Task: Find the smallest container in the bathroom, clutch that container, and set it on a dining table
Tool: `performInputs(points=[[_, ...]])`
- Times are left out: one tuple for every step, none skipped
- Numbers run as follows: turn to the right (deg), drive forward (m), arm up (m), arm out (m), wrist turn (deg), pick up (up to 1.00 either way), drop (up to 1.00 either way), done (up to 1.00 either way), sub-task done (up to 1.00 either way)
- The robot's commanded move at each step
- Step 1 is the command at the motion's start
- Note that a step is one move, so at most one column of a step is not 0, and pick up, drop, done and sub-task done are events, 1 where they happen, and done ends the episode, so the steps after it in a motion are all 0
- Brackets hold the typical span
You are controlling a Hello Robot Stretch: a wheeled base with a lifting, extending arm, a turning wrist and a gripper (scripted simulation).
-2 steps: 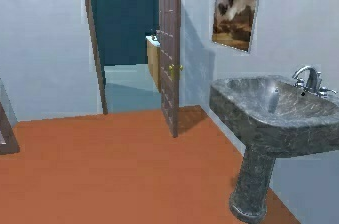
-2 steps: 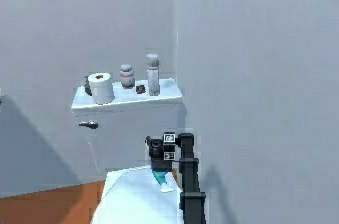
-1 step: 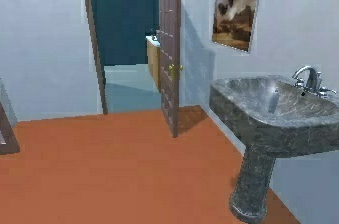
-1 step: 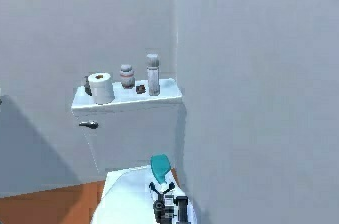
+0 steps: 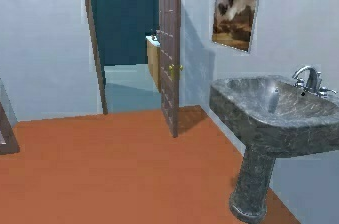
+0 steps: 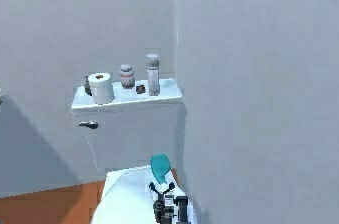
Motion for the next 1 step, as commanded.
performInputs(points=[[0.0, 0.0, 0.1, 0.0, 0.0, 0.0, 0.0, 0.0, 0.0]])
